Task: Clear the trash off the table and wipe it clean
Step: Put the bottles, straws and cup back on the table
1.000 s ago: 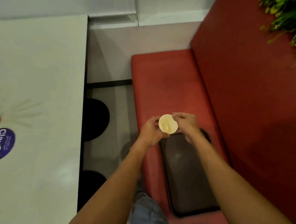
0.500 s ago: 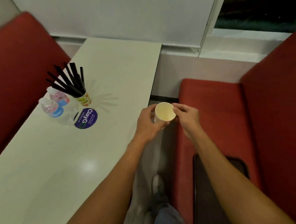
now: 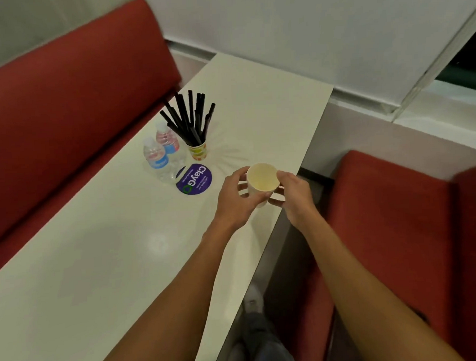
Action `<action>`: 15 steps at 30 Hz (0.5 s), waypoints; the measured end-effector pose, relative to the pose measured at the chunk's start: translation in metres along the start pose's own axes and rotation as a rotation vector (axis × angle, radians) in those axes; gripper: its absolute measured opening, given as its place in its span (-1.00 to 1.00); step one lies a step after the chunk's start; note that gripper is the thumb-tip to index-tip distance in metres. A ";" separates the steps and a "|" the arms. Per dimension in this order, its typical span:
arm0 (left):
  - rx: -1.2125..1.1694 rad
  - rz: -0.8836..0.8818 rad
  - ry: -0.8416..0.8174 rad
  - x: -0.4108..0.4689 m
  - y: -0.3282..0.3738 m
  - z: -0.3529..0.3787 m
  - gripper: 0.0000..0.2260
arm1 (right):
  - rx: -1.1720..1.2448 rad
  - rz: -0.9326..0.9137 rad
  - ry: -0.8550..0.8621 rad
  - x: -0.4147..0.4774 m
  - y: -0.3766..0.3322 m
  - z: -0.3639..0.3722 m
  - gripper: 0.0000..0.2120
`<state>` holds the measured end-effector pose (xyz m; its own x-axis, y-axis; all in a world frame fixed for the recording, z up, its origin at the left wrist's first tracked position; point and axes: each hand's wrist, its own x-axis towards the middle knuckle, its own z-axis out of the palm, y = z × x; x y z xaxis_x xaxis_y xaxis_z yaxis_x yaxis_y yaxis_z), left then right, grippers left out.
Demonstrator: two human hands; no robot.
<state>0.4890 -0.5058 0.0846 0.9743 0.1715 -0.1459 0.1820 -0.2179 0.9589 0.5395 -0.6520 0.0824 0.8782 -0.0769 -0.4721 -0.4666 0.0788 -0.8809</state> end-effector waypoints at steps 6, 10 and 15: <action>-0.112 -0.159 0.100 0.028 -0.018 -0.026 -0.38 | -0.063 0.010 -0.102 0.032 -0.003 0.038 -0.75; -0.143 -0.195 0.209 0.048 -0.029 -0.032 -0.41 | -0.102 0.001 -0.195 0.056 -0.005 0.060 -0.71; -0.163 -0.254 0.272 0.073 -0.043 -0.031 -0.42 | -0.152 -0.019 -0.278 0.090 -0.008 0.077 -0.76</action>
<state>0.5482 -0.4541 0.0398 0.8263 0.4529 -0.3347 0.3678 0.0161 0.9298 0.6303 -0.5825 0.0496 0.8722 0.1989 -0.4470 -0.4421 -0.0708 -0.8942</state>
